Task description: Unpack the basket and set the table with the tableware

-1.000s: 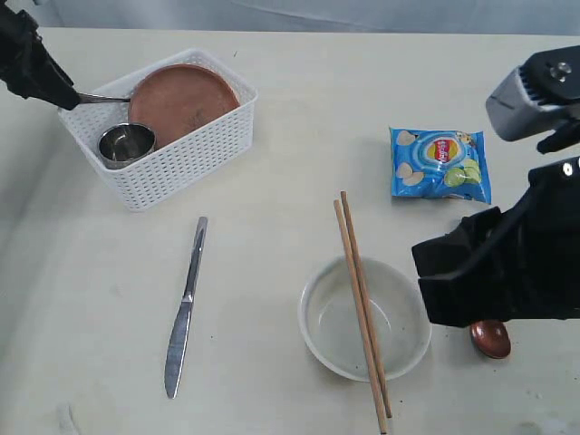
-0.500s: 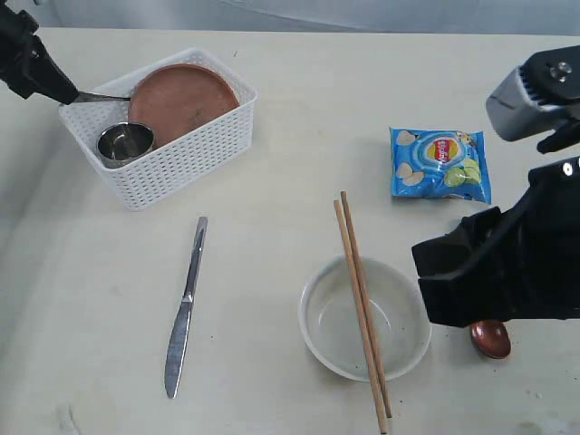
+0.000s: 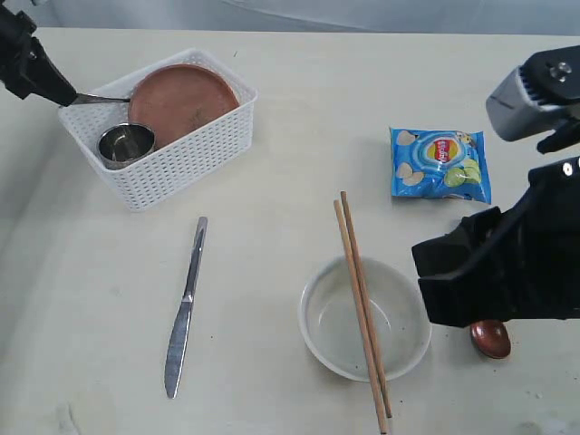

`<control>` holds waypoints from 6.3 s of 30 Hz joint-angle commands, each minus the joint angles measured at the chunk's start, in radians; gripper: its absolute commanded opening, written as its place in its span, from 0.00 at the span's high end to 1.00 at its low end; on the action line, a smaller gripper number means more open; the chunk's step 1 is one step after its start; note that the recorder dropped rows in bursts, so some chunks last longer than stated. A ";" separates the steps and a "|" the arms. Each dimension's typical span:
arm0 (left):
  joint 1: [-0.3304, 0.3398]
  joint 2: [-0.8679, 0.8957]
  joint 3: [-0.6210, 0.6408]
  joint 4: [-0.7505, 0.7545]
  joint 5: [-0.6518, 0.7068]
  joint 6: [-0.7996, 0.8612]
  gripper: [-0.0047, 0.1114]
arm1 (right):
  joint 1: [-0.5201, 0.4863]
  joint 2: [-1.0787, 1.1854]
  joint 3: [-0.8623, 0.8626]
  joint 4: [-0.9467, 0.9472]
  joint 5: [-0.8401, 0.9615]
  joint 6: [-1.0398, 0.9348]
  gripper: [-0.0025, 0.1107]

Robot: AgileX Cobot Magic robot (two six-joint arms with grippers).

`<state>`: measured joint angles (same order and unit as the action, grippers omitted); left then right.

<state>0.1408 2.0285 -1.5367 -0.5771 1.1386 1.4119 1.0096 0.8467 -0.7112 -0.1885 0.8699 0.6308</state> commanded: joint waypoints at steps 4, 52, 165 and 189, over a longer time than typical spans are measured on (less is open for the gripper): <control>-0.004 -0.002 -0.002 -0.006 0.034 0.004 0.96 | 0.004 -0.005 0.004 0.003 -0.001 -0.003 0.65; -0.004 -0.065 -0.138 -0.047 0.082 -0.067 0.96 | 0.004 -0.005 0.004 0.003 -0.001 -0.003 0.65; -0.465 -0.452 0.160 -0.269 0.082 -0.138 0.96 | 0.004 0.292 0.004 -0.524 -0.456 -0.337 0.54; -0.467 -0.452 0.160 -0.269 0.082 -0.145 0.96 | 0.004 0.542 0.002 -1.556 -0.397 0.628 0.48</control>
<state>-0.3214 1.5863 -1.3798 -0.8250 1.2201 1.2709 1.0096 1.3789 -0.7112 -1.7122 0.4673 1.2098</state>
